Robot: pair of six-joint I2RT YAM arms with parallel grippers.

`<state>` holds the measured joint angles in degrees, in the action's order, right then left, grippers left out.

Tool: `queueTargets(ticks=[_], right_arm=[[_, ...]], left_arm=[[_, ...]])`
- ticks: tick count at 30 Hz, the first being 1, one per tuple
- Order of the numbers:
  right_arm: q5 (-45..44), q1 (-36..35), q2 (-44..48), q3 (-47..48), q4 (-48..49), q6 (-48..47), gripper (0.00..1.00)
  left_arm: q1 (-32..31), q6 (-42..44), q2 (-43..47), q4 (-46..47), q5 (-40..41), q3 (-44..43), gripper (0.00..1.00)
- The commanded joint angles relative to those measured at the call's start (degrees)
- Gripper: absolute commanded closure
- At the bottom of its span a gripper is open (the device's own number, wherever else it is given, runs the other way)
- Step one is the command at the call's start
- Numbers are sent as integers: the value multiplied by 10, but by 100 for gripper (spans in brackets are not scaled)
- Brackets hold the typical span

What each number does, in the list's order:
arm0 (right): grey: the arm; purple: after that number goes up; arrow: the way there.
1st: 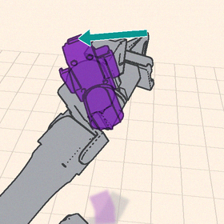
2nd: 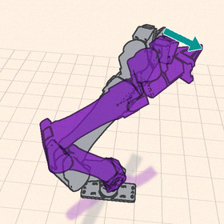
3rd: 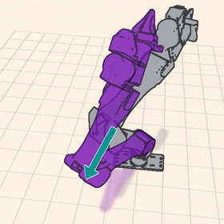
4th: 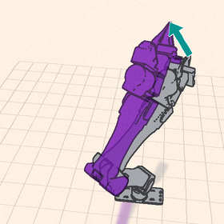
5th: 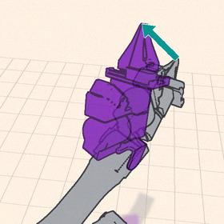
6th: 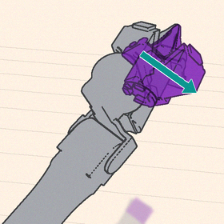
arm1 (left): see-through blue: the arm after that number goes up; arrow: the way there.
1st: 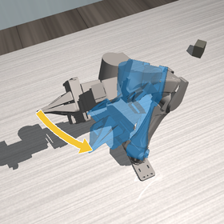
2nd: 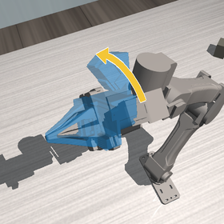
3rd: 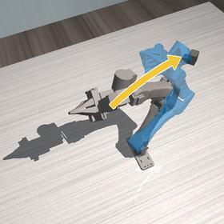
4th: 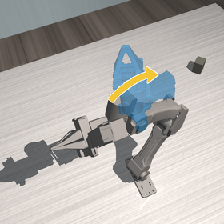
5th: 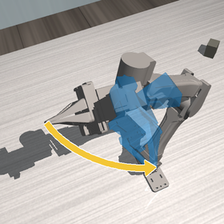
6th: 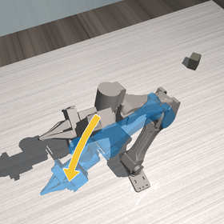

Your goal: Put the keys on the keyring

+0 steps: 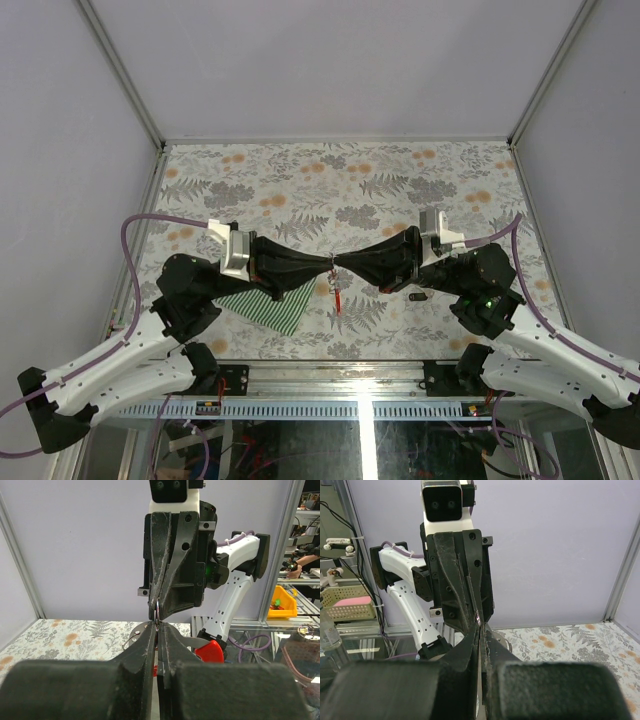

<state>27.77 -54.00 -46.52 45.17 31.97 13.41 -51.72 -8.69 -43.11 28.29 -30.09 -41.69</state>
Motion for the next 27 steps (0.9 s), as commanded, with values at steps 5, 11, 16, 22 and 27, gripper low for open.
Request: queueTargets(ticks=[5, 11, 16, 22, 27], right_arm=[[10, 0, 5, 31, 14, -15, 100], [6, 1, 16, 39, -25, -37, 86], [4, 1, 32, 59, -95, -76, 75], [-6, 1, 56, 82, -213, -140, 63], [-12, 1, 72, 86, -278, -199, 57]], left_arm=[[-2, 9, 10, 61, -36, -12, 100], [-2, 49, 10, -24, -58, -39, 100], [-2, 98, 5, -152, -58, -86, 100], [-2, 164, -18, -320, -67, -157, 100], [-2, 210, -61, -466, -67, -227, 100]])
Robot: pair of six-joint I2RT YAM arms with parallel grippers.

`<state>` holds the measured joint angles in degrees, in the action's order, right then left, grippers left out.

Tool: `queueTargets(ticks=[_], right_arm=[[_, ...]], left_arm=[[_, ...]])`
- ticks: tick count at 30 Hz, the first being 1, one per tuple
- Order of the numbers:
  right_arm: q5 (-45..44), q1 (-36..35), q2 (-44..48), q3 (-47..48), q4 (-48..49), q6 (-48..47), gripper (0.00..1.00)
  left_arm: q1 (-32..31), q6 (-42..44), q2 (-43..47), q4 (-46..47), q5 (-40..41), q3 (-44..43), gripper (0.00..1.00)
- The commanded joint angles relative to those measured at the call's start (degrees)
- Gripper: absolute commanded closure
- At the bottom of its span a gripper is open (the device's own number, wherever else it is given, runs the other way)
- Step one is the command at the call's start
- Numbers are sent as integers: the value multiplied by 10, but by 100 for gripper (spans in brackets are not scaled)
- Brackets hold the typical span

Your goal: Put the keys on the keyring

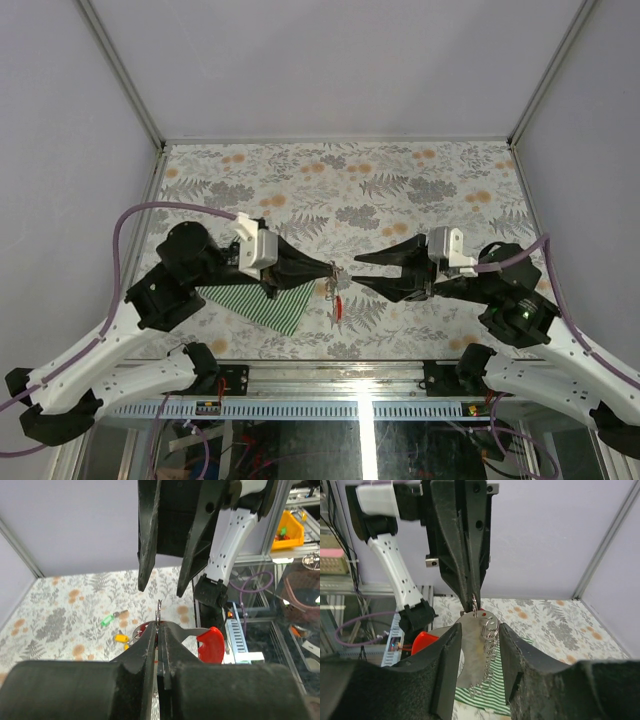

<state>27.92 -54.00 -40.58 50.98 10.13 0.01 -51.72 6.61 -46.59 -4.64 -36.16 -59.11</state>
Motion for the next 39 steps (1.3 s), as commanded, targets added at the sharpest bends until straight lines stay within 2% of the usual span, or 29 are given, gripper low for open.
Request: queueTargets(ticks=[1, 10, 12, 31, 39], right_arm=[[-16, 1, 15, 29, -70, -76, 57], [-12, 1, 0, 22, -121, -116, 57], [-6, 0, -11, 17, -117, -116, 57], [63, 1, -105, 18, -39, -72, 59], [61, 1, -120, 17, -37, -64, 64]], left_arm=[[-2, 65, -36, -165, -2, -66, 100], [-2, 146, -124, -397, 37, -192, 100], [-3, 157, -135, -416, 45, -205, 100], [-4, 175, -143, -423, 50, -208, 100], [-4, 178, -144, -423, 49, -207, 100]])
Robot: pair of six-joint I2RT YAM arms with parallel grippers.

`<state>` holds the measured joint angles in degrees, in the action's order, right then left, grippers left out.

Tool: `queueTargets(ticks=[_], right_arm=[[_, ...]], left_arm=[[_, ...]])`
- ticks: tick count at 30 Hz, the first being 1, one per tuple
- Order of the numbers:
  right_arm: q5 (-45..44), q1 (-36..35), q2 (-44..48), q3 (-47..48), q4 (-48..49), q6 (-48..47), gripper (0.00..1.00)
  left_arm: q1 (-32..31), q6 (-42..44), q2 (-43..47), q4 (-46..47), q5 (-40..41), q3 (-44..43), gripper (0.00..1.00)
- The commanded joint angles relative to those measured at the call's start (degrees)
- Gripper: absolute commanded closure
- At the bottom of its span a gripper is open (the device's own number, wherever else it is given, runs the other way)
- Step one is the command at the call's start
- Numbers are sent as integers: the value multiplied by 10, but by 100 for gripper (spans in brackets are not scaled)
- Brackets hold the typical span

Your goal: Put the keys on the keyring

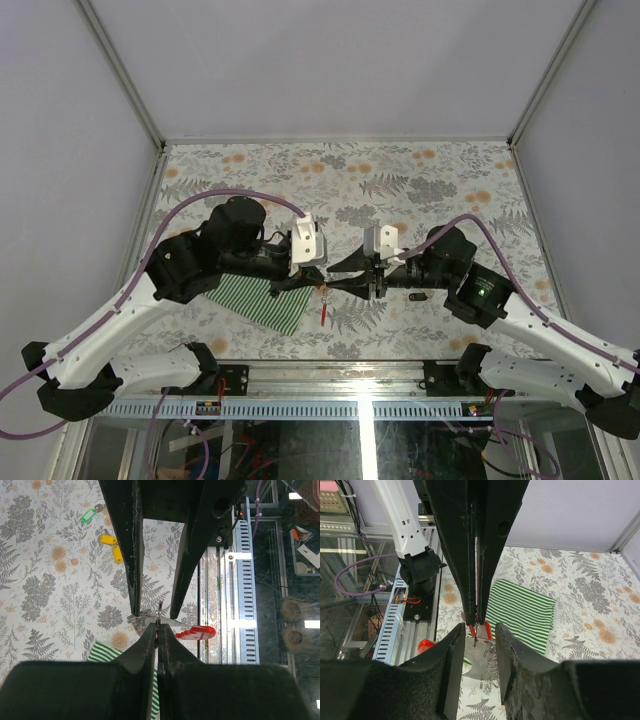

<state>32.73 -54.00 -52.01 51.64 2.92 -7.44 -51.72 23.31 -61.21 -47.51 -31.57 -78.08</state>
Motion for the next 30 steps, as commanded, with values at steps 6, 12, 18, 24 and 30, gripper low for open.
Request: queueTargets(ticks=[6, 12, 18, 24, 30], right_arm=[[8, 1, -17, 18, 18, 3, 74], [1, 1, -21, 31, -7, -3, 96], [7, 1, -12, 55, -24, 3, 100], [24, 1, 9, 57, -12, 13, 100], [41, 1, 19, 61, 0, 26, 100]], left_arm=[[-5, 11, 3, 6, 3, -18, 100], [-5, 12, 7, 9, 3, -15, 100], [-5, 3, 31, 49, 5, 13, 87], [-5, -9, 103, 155, -26, 84, 75], [-5, -44, 156, 261, -31, 147, 73]])
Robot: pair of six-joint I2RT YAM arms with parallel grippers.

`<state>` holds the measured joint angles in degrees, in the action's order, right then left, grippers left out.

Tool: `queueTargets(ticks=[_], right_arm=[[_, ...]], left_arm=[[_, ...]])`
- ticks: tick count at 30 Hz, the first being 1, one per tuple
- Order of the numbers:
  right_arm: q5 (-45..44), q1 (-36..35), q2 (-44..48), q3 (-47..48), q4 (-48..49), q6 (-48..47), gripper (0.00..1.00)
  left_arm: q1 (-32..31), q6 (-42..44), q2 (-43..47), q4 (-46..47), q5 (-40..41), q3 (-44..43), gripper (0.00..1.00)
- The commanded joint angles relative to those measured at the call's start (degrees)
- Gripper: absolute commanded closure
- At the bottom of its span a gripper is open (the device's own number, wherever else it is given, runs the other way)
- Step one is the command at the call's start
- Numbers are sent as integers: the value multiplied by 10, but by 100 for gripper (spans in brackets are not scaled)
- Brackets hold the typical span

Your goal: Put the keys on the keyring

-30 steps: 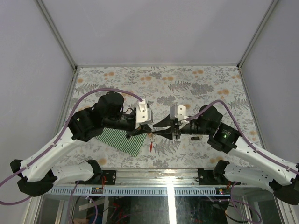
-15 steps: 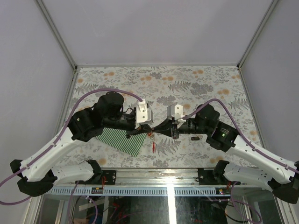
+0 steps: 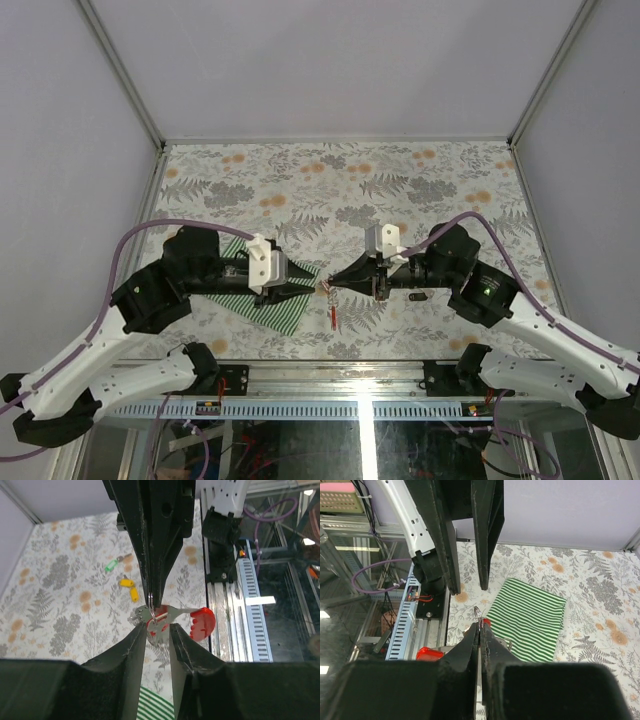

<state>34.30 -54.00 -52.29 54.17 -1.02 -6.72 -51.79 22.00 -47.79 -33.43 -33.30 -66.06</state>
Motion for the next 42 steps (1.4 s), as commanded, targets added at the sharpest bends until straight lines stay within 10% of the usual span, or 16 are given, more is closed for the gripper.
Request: queueTargets(ticks=[1, 12, 42], right_arm=[[27, 1, 23, 33, 47, 24, 100], [36, 1, 31, 24, 104, 57, 100], [56, 1, 27, 21, 136, 78, 100]], left_arm=[[-4, -40, 27, 136, -11, 34, 73], [-4, -132, 76, 301, -5, 119, 74], [-4, -153, 47, 323, -33, 133, 80]])
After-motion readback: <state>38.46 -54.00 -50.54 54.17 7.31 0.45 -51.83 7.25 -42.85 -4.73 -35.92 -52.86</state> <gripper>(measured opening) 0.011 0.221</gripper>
